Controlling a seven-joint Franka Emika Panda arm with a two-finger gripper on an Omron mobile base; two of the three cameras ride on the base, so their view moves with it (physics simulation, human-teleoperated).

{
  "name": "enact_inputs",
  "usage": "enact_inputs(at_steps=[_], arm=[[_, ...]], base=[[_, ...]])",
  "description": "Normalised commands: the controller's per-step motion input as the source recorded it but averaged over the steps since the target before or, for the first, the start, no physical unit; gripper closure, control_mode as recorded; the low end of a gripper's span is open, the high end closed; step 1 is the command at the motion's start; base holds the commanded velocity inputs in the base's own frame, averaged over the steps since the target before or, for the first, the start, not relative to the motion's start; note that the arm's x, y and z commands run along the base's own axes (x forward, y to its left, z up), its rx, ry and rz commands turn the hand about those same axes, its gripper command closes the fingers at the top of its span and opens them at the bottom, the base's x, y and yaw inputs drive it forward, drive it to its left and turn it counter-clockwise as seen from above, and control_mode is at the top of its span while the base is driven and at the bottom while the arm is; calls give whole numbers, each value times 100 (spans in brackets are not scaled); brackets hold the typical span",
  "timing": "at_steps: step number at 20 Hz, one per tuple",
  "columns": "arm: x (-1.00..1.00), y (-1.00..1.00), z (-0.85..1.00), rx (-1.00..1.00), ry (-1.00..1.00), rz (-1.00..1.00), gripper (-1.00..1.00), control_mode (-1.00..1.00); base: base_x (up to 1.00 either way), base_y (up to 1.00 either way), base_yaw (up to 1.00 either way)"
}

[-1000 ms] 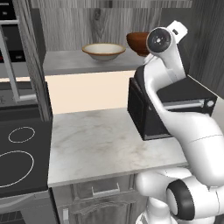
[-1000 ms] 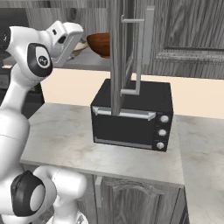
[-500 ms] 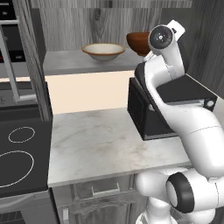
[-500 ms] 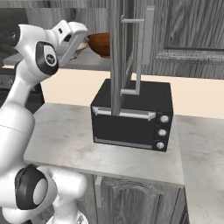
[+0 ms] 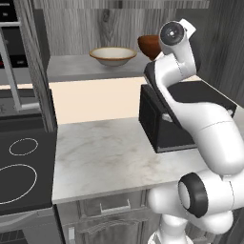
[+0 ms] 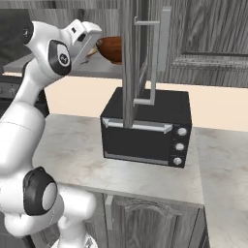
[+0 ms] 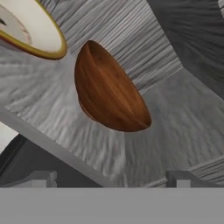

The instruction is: Move the bowls from the cabinet to the plates on the dining table.

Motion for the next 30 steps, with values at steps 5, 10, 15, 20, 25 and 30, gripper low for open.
enact_inputs(at_steps=[5,10,15,20,25,30], arm=[[32,0,-3,0,2,2,-100,-100],[38,0,-8,0,2,2,-100,-100],[37,0,-6,0,3,1,-100,-100],[34,0,-4,0,3,1,-100,-100],[33,0,-4,0,2,1,-100,-100],[32,0,-4,0,1,1,-100,-100]], base=[[0,0,0],[0,0,0],[0,0,0],[0,0,0],[0,0,0],[0,0,0]])
